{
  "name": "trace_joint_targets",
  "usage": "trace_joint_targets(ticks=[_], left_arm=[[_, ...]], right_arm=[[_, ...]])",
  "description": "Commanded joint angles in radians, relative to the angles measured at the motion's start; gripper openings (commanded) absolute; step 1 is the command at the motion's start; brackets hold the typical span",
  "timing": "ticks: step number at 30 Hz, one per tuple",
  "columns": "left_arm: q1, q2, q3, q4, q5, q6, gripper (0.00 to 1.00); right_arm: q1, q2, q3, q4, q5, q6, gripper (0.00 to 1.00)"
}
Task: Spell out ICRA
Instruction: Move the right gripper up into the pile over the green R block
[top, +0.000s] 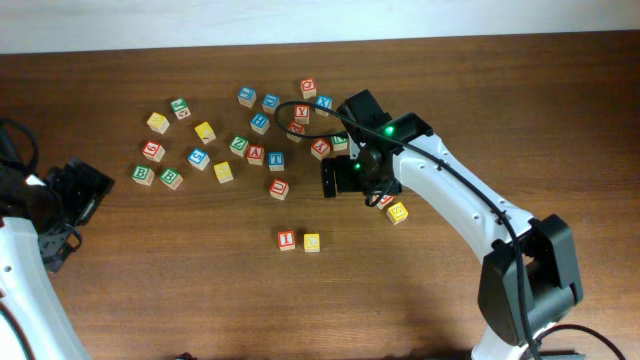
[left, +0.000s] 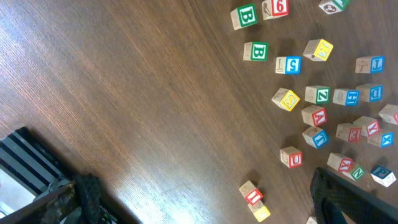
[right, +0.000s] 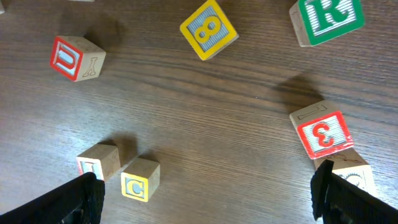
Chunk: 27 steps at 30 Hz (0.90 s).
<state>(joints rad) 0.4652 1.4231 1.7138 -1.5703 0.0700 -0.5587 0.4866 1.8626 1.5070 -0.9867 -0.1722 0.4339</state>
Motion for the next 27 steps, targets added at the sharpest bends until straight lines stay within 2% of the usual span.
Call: trace_joint_targets(ticks=[1,5,10,12,15,18,19,20,22,24,27], left_arm=[[0.005,-0.004,0.008,-0.002,-0.011,-0.009,0.99],[0.005,-0.004,0.008,-0.002,-0.011,-0.009,0.99],[0.005,-0.004,0.008,-0.002,-0.011,-0.009,0.99],[0.005,-0.004,0.008,-0.002,-0.011,-0.009,0.99],[0.005,-0.004,0.008,-0.002,-0.011,-0.009,0.99],[0.005,-0.004,0.008,-0.002,-0.011,-0.009,0.99],[0.005,-0.004,0.008,-0.002,-0.011,-0.009,0.99],[0.005,-0.004,0.008,-0.002,-0.011,-0.009,0.99],[0.005,-0.004,0.008,-0.002,-0.011,-0.009,1.0],[0.005,-0.004,0.008,-0.002,-0.011,-0.009,0.99],[0.005,-0.004,0.008,-0.002,-0.011,-0.009,0.99]], right_arm=[[-0.003,-0.015,0.005,0.011,-0.016,-0.007,0.98],[-0.002,-0.008,0.001,0.023,-0.021,-0.008,0.98],[-0.005,-0.008,-0.018,-0.099,0.306,-0.008,0.98],[-0.005,-0.008,-0.018,-0.081,0.304,-0.007,0.98],[-0.012,-0.008,-0.018,0.034,0.304,-0.007,0.98],[-0.101,-0.008,0.017,0.09,0.201,-0.012,0.98],[-0.142,-0.008,0.022,0.139,0.135,-0.051,0.98],[-0.181,-0.001,0.021,0.21,0.035,-0.224,0.99],[-0.188,0.023,0.021,0.235,0.026,-0.315,0.97],[-0.185,0.077,0.021,0.253,0.043,-0.378,0.96],[-0.187,0.163,0.021,0.259,0.092,-0.376,0.9]])
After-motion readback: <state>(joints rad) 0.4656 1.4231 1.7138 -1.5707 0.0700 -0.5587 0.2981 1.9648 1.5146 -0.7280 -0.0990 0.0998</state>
